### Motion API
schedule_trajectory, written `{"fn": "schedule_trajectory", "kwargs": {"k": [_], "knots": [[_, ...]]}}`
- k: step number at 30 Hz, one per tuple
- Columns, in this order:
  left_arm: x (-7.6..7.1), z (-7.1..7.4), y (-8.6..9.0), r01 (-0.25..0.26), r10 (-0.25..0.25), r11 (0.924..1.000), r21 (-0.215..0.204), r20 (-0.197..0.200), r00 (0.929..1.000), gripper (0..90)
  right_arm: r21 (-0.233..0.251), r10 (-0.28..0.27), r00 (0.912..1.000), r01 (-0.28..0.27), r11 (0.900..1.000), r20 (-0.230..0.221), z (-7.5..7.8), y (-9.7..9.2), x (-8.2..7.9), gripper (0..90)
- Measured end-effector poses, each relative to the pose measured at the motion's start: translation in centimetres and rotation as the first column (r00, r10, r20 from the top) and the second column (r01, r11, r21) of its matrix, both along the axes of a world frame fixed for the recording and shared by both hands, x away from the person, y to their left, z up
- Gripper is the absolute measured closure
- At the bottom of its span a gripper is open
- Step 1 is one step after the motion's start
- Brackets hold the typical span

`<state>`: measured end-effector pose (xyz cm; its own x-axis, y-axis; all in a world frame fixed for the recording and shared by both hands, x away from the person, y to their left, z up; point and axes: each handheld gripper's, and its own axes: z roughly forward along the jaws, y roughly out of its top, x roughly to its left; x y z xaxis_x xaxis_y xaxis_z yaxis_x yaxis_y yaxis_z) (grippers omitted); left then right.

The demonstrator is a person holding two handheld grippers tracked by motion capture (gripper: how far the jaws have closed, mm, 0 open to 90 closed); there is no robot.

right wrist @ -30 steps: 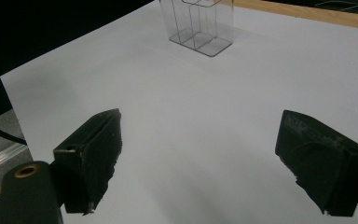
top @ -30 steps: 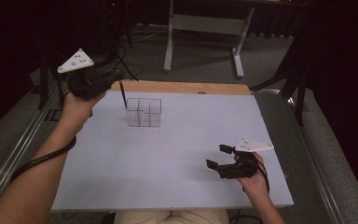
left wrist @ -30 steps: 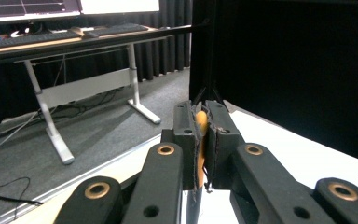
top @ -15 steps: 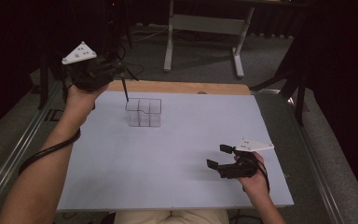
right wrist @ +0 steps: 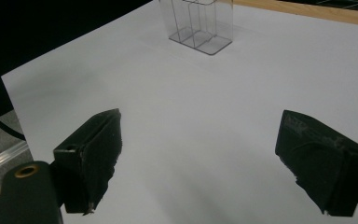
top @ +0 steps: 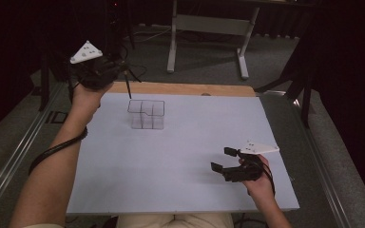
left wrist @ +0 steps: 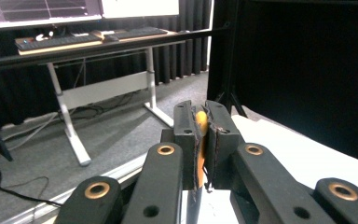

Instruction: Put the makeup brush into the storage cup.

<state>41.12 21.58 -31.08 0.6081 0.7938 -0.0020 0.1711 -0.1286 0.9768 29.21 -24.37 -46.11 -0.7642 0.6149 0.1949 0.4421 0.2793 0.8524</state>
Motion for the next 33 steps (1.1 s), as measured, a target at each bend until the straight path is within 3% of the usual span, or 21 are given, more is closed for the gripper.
{"fn": "schedule_trajectory", "kwargs": {"k": [12,33], "knots": [[1.0,-1.1,-0.4,-0.010,0.009,0.9995,0.029,0.026,0.9996,85.2,0.005,0.000,1.0000,0.000,1.0000,-0.003,0.0,-0.1,0.0,14.7],[2.4,-3.7,-0.6,-0.033,0.033,0.9994,-0.007,0.024,0.9992,85.0,0.005,-0.002,1.0000,0.002,1.0000,-0.004,-0.2,-0.2,0.1,14.8]]}}
